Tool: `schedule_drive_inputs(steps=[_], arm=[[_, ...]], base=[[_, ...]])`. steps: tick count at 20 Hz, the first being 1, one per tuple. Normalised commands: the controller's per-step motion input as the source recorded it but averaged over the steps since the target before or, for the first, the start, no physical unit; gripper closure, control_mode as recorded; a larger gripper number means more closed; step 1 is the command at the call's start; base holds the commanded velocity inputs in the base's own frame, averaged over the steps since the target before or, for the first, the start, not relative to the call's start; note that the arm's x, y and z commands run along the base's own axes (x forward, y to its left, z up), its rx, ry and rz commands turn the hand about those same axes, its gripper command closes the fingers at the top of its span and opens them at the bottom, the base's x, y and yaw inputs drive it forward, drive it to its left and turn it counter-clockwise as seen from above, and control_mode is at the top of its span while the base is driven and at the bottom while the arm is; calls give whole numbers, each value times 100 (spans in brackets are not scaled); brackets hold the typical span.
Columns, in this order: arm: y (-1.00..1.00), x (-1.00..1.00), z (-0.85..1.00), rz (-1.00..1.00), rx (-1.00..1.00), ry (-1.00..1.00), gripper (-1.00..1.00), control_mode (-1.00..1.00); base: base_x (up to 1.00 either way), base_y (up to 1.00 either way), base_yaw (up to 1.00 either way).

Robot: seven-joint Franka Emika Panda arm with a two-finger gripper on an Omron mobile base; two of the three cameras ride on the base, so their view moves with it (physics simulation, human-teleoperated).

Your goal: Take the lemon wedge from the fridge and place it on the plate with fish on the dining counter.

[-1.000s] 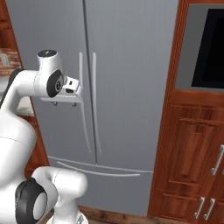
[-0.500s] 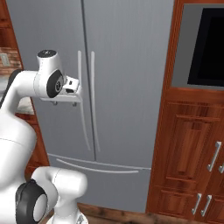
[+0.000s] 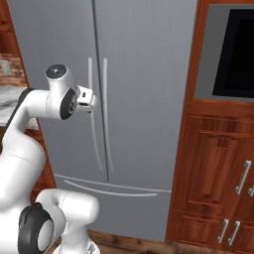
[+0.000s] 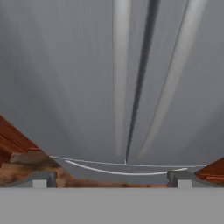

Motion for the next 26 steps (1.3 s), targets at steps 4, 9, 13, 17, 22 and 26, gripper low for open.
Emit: schedule_drive_inputs(steps=[4,9,13,17,22,26], arm=[[0,98,-16,0,6,-2,-100,-100],[0,96,-18,-2,-3,0,-100,-100],[0,66,-8,-1,-4,0,-100,-100],[7,53,-25,0,0,0,-100,-100],[4,39,-35,0,0,-7,100,-100],[0,14,-6,0,-1,-1,100,-100]], base=[[0,0,0],[0,0,0],[0,0,0],[0,0,0],[0,0,0],[0,0,0]])
